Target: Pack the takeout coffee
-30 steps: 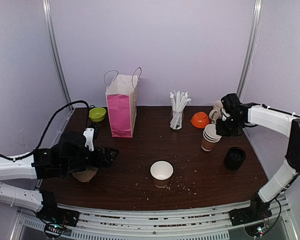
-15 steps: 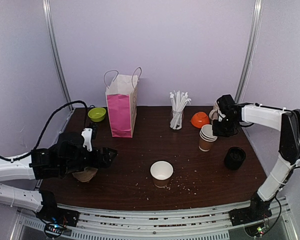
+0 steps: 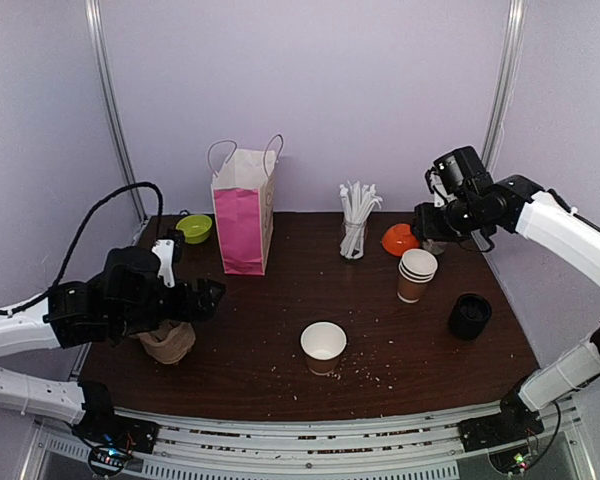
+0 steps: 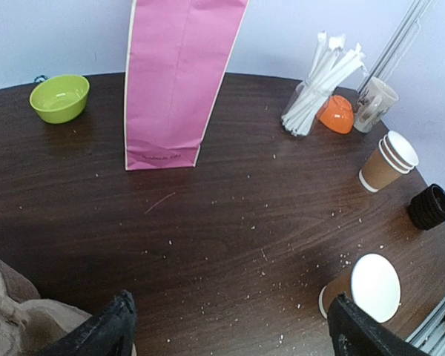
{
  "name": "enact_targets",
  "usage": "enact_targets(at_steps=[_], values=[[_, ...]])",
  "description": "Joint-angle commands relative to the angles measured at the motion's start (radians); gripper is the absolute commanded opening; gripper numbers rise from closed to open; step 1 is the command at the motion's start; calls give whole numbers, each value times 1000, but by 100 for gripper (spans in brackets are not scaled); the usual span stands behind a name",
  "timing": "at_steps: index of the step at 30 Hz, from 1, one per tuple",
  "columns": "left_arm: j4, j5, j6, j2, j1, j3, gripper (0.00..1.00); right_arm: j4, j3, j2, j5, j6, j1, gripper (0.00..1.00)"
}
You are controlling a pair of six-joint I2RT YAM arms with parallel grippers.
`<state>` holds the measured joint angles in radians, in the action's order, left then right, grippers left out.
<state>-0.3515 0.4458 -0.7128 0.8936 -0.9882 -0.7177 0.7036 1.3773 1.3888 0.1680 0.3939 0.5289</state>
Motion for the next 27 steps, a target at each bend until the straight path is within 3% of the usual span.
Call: enact_targets(at_steps=[1, 3, 5, 8, 12, 19, 27], values=[[-98, 58, 26, 18, 33, -117, 93, 60, 51, -42, 235, 32, 223, 57], [-166, 50, 12, 39, 60, -157, 92, 2, 30, -56, 288, 54, 295, 62], [-246, 49, -29, 56, 85, -185, 88, -135, -96, -106, 230, 107, 298, 86], [-354, 23, -102, 48, 121, -195, 82, -431, -304, -180, 102, 171, 271, 93], [-469, -7, -215, 10, 193, -155, 71, -606, -398, -169, -78, 178, 273, 89], [-479, -69, -299, 23, 265, -101, 56, -614, -340, -18, -175, 149, 345, 83], [-416, -113, -284, 130, 266, -110, 51, -703, -350, 58, -254, 193, 392, 81]])
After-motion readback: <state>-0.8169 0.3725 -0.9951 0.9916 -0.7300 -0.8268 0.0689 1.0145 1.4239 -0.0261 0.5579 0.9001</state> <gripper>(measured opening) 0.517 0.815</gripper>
